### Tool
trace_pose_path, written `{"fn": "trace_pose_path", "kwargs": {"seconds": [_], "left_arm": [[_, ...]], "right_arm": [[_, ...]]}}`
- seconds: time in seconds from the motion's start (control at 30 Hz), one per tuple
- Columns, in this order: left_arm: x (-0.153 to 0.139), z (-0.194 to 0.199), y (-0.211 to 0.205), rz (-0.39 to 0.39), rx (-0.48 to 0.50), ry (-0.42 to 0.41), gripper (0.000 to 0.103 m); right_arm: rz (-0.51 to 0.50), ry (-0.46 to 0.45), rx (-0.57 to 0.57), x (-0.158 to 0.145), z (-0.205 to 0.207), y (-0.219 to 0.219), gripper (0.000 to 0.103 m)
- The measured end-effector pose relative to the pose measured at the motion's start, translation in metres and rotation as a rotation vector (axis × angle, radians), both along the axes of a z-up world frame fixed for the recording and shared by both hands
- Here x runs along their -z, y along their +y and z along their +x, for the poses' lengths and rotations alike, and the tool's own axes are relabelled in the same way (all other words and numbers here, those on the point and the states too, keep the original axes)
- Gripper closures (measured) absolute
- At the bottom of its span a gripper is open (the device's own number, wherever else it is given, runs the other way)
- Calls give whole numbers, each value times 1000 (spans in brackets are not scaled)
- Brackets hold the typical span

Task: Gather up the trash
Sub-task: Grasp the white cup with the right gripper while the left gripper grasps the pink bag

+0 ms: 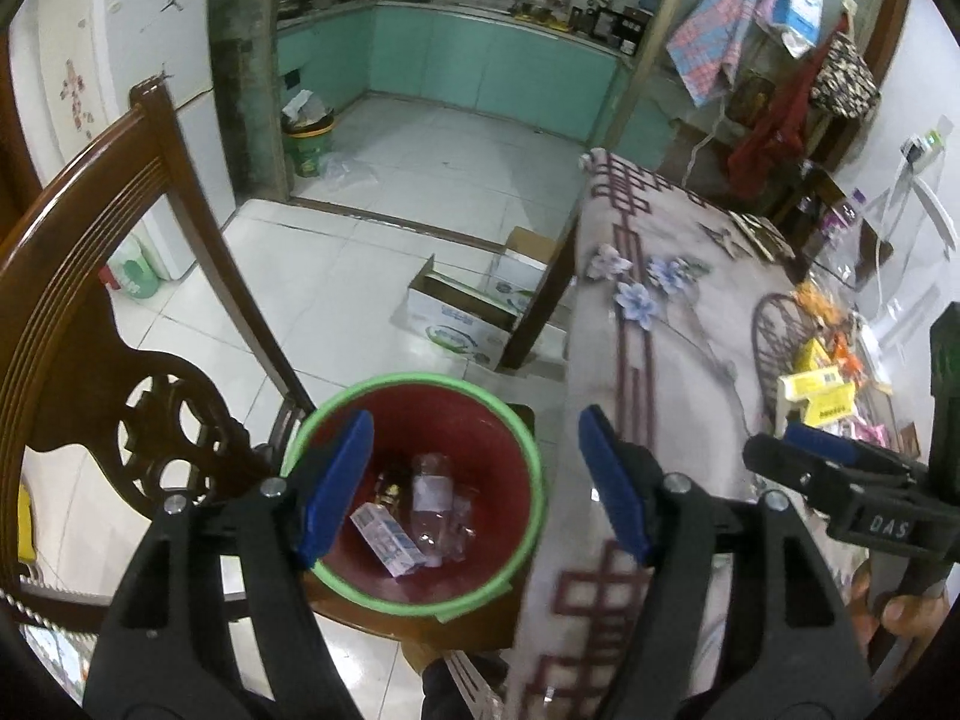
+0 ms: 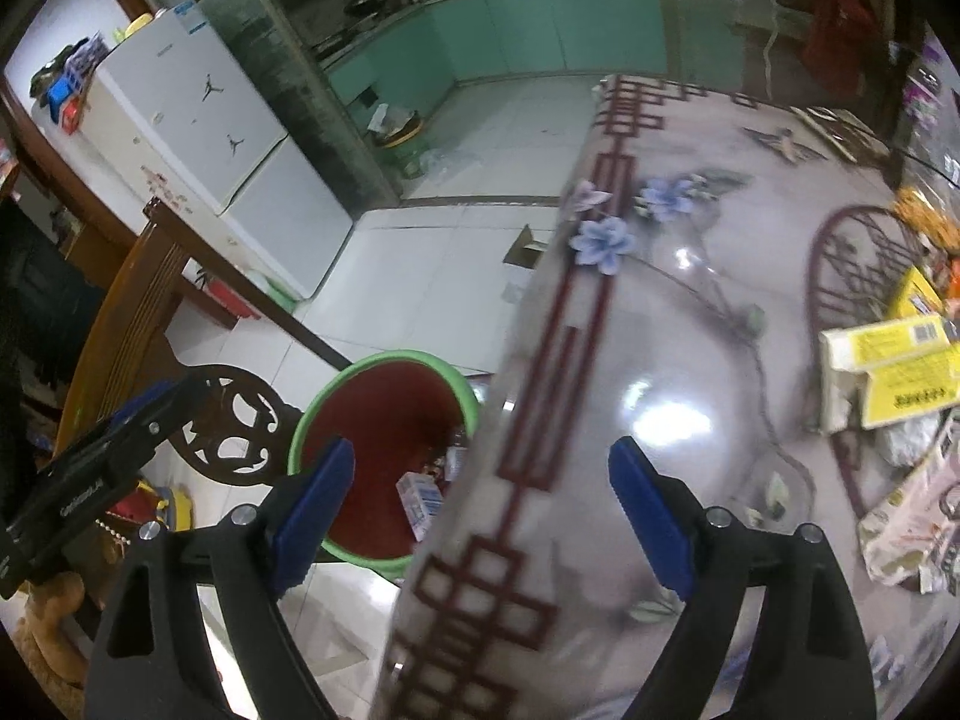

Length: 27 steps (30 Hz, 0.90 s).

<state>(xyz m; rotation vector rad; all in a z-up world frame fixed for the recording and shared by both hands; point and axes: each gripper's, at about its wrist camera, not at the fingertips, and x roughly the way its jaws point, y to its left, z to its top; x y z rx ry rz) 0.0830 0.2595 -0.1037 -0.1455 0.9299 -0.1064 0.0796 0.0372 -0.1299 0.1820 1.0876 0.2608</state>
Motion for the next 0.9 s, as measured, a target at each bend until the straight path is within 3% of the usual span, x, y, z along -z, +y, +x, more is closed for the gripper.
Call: {"fn": "trace_pose_path", "kwargs": {"seconds": [0.3,0.43,0.57,0.73,0.9], "left_arm": [[-10,-23,-93,9,83,-15,35],[-13,-33,-153,5,152,-22,34],[-6,-45,-209,25,222,-8,30],[11,-53,-271,32,291,35,30],[23,-50,-333,60,403,61,28]], "right_arm": [[-4,-12,63,-7,-36,-91,19],[-50,-40,149,-17,-55,-160,14],[-112,-63,307,-19,-79,-246,9],[-134,63,453,18,-100,-334,8],[-73,132,440,42,-110,-362,8]]}}
